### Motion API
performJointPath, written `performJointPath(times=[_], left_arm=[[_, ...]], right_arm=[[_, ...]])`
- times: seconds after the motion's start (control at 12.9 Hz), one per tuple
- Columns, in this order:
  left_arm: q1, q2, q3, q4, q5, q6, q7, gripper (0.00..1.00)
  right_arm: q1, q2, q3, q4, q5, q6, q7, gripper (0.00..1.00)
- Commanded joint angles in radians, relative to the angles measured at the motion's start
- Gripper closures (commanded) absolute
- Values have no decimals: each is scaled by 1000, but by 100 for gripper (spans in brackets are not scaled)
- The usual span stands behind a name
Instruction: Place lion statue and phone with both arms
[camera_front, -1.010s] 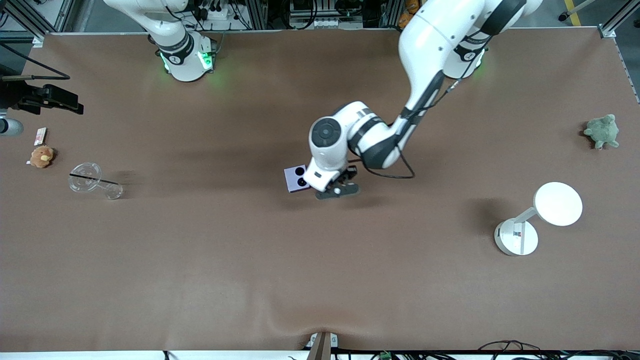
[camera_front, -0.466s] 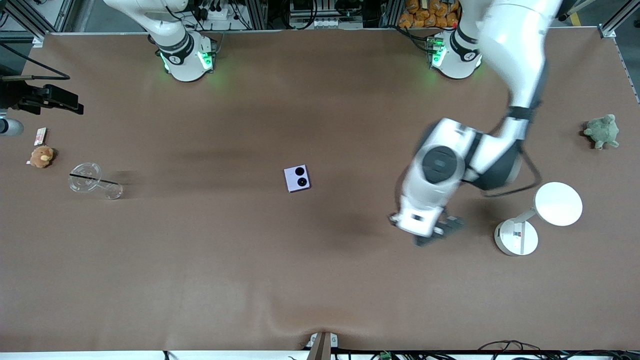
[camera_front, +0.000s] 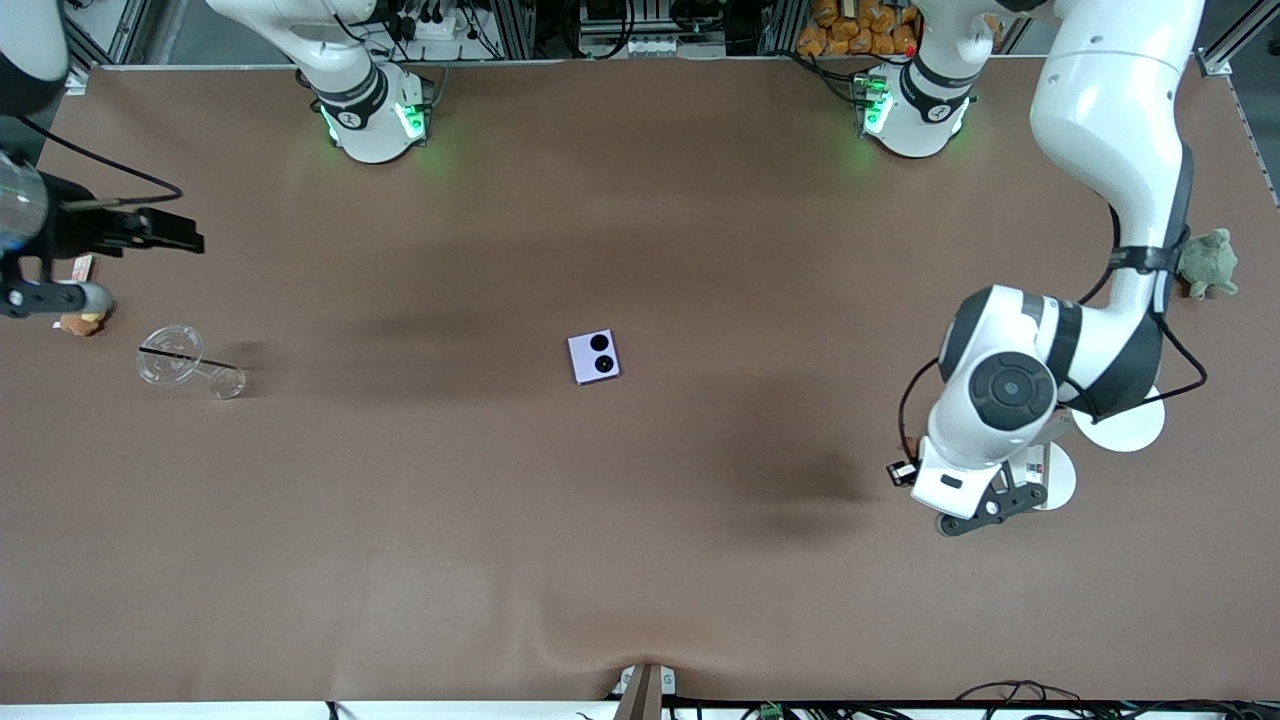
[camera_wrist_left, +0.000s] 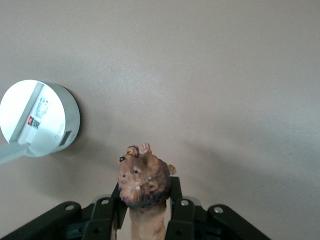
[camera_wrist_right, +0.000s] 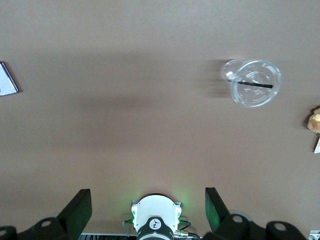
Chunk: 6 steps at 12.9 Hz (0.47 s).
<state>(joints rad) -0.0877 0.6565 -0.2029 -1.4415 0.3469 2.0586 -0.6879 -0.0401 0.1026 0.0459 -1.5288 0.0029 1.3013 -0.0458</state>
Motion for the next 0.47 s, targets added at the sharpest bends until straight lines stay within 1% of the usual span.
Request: performJointPath(times=[0.0, 0.23, 0.39], left_arm=[[12, 40, -12, 16, 29, 11, 66, 100], [35, 77, -12, 16, 29, 17, 169, 100], [71, 92, -12, 16, 24, 17, 241, 100]], right_arm=[[58, 46, 3, 24, 8, 13, 6, 0], [118, 86, 3, 22, 25, 88, 6, 0], [140, 118, 3, 19, 52, 125, 12, 0]])
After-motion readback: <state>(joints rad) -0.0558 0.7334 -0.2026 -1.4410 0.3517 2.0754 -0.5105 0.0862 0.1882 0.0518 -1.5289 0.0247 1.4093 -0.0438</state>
